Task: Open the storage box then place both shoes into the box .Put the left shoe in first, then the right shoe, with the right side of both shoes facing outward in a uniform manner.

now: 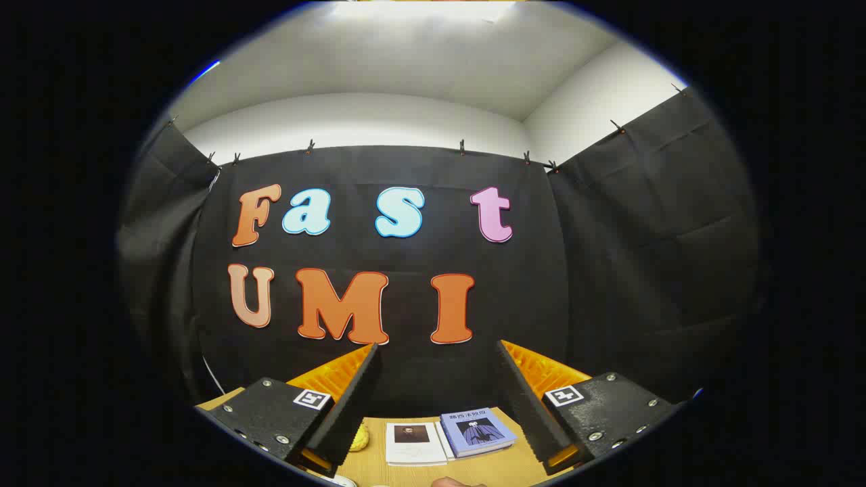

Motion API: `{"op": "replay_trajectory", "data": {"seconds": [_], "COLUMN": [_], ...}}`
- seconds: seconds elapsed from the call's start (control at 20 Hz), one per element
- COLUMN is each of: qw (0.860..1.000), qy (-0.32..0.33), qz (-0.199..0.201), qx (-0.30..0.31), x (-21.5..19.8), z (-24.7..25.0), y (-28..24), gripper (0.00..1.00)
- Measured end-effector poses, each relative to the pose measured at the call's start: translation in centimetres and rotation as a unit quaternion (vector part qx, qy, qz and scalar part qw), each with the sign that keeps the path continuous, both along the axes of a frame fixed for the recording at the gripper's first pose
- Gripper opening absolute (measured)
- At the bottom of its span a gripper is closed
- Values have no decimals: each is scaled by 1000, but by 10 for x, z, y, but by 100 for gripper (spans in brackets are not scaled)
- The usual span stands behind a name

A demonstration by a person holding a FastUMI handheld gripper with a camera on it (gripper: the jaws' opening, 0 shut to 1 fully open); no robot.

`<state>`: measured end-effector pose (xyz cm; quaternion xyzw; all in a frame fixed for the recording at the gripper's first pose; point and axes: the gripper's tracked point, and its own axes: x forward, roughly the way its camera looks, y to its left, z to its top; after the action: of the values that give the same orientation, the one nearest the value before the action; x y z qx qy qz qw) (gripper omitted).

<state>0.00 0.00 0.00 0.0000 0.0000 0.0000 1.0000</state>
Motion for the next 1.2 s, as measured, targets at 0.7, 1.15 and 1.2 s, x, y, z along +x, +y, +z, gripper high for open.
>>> {"op": "replay_trajectory", "data": {"seconds": [0.7,1.15,1.2], "qw": [1000,997,996], "qy": [1,38,45], "qz": [22,73,82], "qx": [-6,12,13], "x": [-3,-10,-10], "z": [-1,-26,-32], "y": [23,68,75], "gripper": [99,99,99]}}
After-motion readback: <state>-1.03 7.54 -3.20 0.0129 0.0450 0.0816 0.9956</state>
